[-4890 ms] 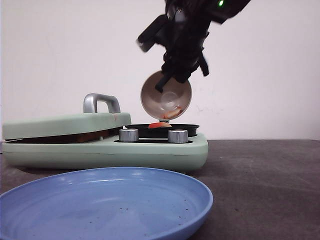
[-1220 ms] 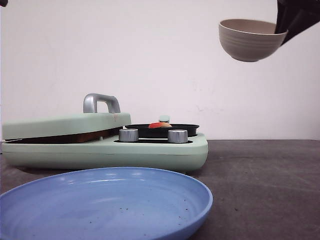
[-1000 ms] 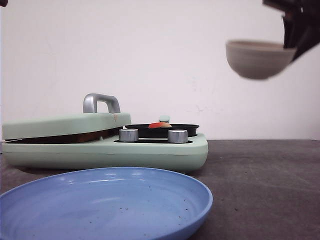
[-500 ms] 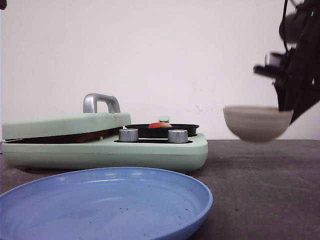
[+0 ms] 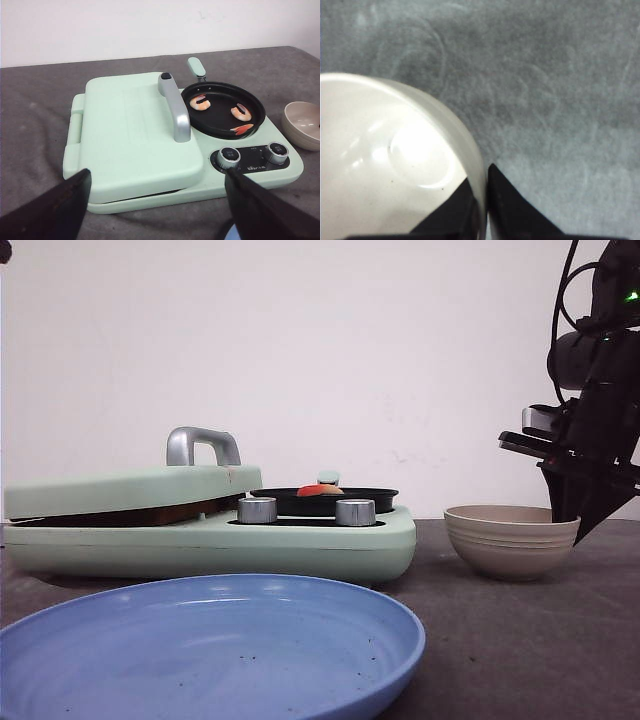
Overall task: Make breakfast with bread and shrimp
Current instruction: 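Open the right gripper and raise it away from the bowl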
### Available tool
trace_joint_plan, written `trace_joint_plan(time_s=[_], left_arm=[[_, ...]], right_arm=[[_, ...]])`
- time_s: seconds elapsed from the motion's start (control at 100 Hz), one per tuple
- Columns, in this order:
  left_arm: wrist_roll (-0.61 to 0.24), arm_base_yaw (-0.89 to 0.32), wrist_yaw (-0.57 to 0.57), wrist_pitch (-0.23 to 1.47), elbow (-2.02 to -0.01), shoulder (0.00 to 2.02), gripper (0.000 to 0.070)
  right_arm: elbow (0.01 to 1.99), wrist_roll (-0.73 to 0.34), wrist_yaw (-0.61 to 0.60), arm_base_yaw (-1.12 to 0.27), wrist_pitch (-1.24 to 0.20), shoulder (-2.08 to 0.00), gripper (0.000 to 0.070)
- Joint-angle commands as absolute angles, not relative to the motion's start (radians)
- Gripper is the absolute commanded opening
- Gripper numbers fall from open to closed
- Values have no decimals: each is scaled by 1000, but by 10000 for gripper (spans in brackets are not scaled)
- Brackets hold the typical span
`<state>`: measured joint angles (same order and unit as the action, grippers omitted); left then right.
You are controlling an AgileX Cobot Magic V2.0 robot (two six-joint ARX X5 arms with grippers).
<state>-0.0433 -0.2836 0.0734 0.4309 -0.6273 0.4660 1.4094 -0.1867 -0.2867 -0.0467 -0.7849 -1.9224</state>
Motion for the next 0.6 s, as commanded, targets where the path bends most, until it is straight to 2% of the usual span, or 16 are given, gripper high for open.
trace_joint_plan(time_s=[0.0, 0.09, 0.13, 0.22, 0.26, 0.59], left_arm=[[-45, -286, 67, 424, -632, 470, 470], [-45, -286, 62, 424, -632, 470, 470], [-45, -286, 56, 424, -632, 470, 470], [-45, -286, 51, 424, -632, 470, 470], [-45, -286, 51, 424, -632, 470, 469], [-45, -286, 51, 427, -632, 470, 469]], right_arm=[[1427, -178, -288, -51, -771, -1942, 4], [1427, -168, -288, -51, -770, -1942, 41], [1427, -164, -288, -51, -769, -1942, 113], [1427, -162, -288, -51, -764, -1942, 322], [1427, -159, -289, -51, -763, -1942, 372], [1427, -120, -299, -49, -763, -1881, 378]])
